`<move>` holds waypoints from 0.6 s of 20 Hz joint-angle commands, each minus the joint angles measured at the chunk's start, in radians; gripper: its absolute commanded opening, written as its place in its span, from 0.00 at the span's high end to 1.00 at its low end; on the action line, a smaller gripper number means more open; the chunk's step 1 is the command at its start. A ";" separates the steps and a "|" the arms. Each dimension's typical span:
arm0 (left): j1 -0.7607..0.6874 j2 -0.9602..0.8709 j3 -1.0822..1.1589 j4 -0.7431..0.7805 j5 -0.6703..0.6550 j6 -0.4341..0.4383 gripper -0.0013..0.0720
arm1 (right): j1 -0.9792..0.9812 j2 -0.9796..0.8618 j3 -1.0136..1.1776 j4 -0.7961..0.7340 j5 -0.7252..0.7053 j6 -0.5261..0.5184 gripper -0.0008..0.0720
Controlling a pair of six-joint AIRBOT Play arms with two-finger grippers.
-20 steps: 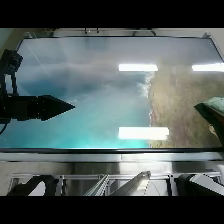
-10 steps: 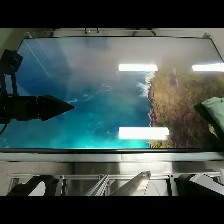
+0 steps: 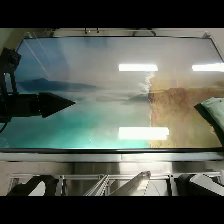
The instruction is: Fold the shirts.
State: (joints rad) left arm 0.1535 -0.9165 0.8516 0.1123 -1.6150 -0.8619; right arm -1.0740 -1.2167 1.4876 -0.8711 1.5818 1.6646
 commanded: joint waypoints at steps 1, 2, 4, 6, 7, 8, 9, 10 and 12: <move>0.001 0.002 0.000 0.021 0.037 -0.023 0.98 | 0.137 0.060 -0.002 0.170 -0.100 -0.132 0.96; -0.002 0.009 0.000 0.064 0.042 -0.031 0.99 | 0.219 0.101 -0.013 0.062 -0.126 -0.132 0.96; -0.019 0.074 -0.026 0.209 0.091 -0.104 0.99 | 0.392 0.192 -0.091 -0.089 -0.204 -0.121 0.96; -0.031 0.182 -0.113 0.254 0.142 -0.113 0.99 | 0.574 0.296 -0.228 -0.136 -0.260 -0.151 0.97; -0.030 0.248 -0.167 0.263 0.163 -0.113 0.99 | 0.666 0.359 -0.319 -0.142 -0.281 -0.172 0.97; -0.030 0.318 -0.234 0.263 0.187 -0.119 0.96 | 0.745 0.423 -0.415 -0.143 -0.304 -0.191 0.96; -0.030 0.383 -0.302 0.264 0.206 -0.122 0.96 | 0.826 0.494 -0.528 -0.143 -0.342 -0.203 0.96; -0.030 0.431 -0.361 0.266 0.214 -0.132 0.96 | 0.903 0.568 -0.650 -0.143 -0.398 -0.203 0.96; -0.030 0.511 -0.467 0.309 0.250 -0.165 0.96 | 1.026 0.696 -0.890 -0.143 -0.541 -0.200 0.96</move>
State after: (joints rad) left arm 0.1249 -0.5343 0.5301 0.3637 -1.4303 -0.9878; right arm -0.2436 -0.6949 0.8921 -0.9924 1.2285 1.4857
